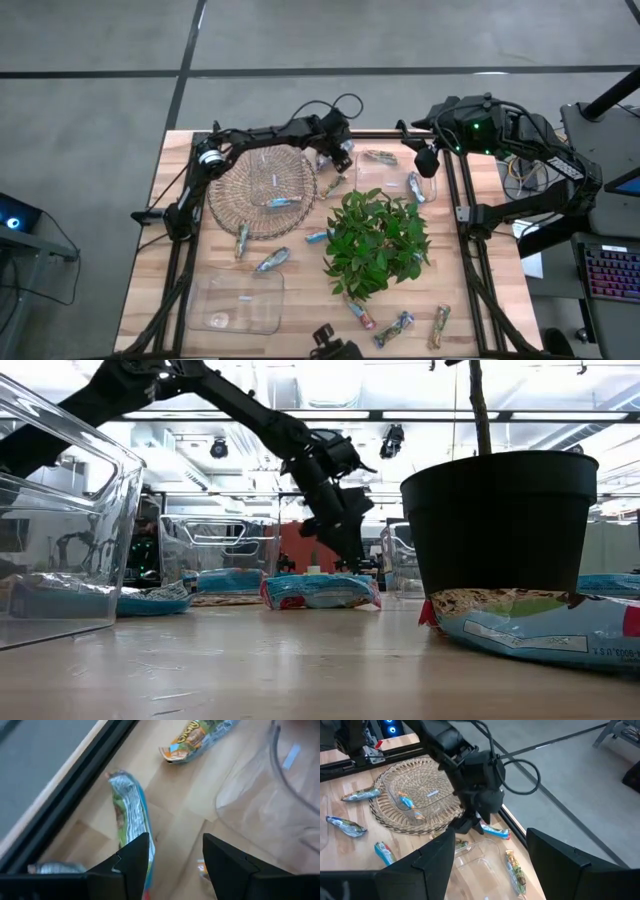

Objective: Pick and place Granola Bars by type
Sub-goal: Put the top red granola bar into the top right transparent bin

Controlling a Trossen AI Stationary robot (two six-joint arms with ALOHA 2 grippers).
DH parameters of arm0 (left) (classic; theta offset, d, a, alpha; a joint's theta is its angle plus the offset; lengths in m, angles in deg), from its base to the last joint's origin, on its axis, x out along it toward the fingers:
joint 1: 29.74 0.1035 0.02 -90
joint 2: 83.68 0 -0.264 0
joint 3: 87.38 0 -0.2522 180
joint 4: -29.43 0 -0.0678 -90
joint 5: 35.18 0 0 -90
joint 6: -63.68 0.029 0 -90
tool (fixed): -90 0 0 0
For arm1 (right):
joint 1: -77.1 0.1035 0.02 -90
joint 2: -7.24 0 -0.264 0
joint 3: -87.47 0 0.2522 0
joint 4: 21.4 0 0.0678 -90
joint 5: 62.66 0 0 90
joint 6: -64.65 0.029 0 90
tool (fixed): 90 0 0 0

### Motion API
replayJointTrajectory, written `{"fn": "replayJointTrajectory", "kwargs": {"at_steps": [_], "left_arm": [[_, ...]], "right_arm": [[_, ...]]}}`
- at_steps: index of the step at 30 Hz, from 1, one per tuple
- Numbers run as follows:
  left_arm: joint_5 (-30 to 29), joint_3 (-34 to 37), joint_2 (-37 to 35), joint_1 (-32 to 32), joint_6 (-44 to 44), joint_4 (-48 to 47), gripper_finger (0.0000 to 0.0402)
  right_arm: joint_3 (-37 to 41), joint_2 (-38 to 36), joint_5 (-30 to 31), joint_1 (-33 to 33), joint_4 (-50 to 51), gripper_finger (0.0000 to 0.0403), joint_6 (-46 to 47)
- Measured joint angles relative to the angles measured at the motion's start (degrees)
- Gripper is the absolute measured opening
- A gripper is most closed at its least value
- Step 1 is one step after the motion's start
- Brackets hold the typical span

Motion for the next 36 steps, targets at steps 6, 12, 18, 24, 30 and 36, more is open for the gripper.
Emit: {"fn": "replayJointTrajectory", "kwargs": {"at_steps": [6,12,18,24,30,36], "left_arm": [[-0.2,-2.5,0.0,0.0,-9.7,-3.6,0.0167],[-0.2,-3.4,-0.1,0.0,-12.1,-4.2,0.0167],[-2.7,-2.8,0.6,0.3,-7.4,-5.1,0.0167],[-3.4,-2.7,2.2,0.3,-4.7,-5.7,0.0167],[-5.8,-2.6,4.5,0.6,-4.2,-5.8,0.0167],[-5.7,-2.6,4.9,1.1,-2.7,-5.2,0.0167]], "right_arm": [[0.0,0.0,0.0,0.0,0.3,0.0233,0.8],[0.0,0.0,0.0,0.0,0.3,0.0233,1.3],[0.0,0.0,-0.1,0.0,0.3,0.0233,2.6],[0.0,0.0,-0.1,0.0,0.3,0.0233,2.6],[0.0,0.0,-0.1,0.0,0.3,0.0233,2.6],[0.0,0.0,-0.4,0.0,0.2,0.0233,2.6]]}}
